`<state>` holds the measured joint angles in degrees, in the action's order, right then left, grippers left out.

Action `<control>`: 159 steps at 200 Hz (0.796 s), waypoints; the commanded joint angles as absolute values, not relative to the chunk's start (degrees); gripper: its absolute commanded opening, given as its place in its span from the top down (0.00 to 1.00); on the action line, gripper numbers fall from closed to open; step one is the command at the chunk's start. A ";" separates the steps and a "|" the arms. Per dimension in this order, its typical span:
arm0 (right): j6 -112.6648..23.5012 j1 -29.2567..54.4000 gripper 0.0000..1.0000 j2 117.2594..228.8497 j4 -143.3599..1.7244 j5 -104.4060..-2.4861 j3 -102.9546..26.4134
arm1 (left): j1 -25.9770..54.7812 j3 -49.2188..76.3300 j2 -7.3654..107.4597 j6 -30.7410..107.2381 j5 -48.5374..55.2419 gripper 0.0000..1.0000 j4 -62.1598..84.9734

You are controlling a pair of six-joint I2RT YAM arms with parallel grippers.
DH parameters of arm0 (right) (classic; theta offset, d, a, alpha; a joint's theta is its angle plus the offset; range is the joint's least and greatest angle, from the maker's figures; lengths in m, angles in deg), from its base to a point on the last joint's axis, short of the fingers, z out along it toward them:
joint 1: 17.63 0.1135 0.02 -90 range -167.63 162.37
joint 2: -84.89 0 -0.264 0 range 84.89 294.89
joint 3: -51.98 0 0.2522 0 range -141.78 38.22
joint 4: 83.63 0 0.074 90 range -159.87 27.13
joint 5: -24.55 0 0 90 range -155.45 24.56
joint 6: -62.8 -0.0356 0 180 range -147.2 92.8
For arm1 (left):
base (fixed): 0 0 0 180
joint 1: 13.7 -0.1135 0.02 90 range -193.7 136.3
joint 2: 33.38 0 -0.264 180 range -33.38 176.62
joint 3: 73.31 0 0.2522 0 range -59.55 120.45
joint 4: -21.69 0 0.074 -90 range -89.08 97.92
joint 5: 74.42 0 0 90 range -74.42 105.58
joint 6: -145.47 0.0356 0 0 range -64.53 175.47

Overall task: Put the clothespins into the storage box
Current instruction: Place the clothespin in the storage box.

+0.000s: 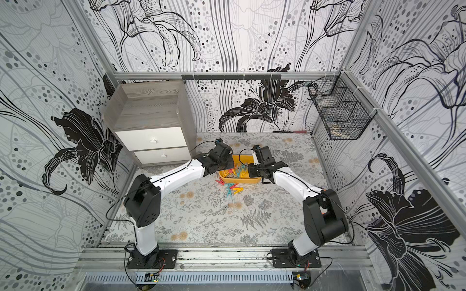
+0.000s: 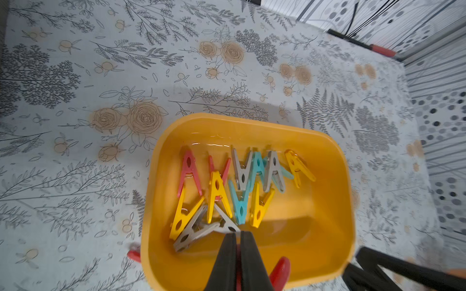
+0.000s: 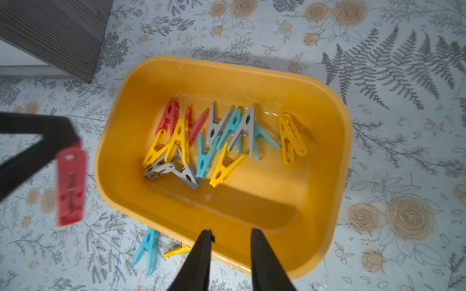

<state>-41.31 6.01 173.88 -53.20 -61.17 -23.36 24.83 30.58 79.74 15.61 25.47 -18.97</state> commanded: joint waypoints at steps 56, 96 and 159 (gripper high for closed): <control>-42.13 5.83 0.69 171.07 -52.33 -62.02 -21.38 | 24.10 37.11 89.06 18.54 34.21 0.91 -25.25; -42.75 5.84 0.69 171.41 -53.32 -61.23 -20.86 | 23.79 37.80 89.55 20.98 38.68 0.91 -26.78; -42.66 5.84 0.69 171.99 -53.37 -60.79 -21.37 | 23.76 40.89 94.80 22.15 37.96 0.84 -27.32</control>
<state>-41.55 6.01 171.94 -53.24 -61.33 -21.44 24.13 39.15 92.68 20.86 37.19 -26.40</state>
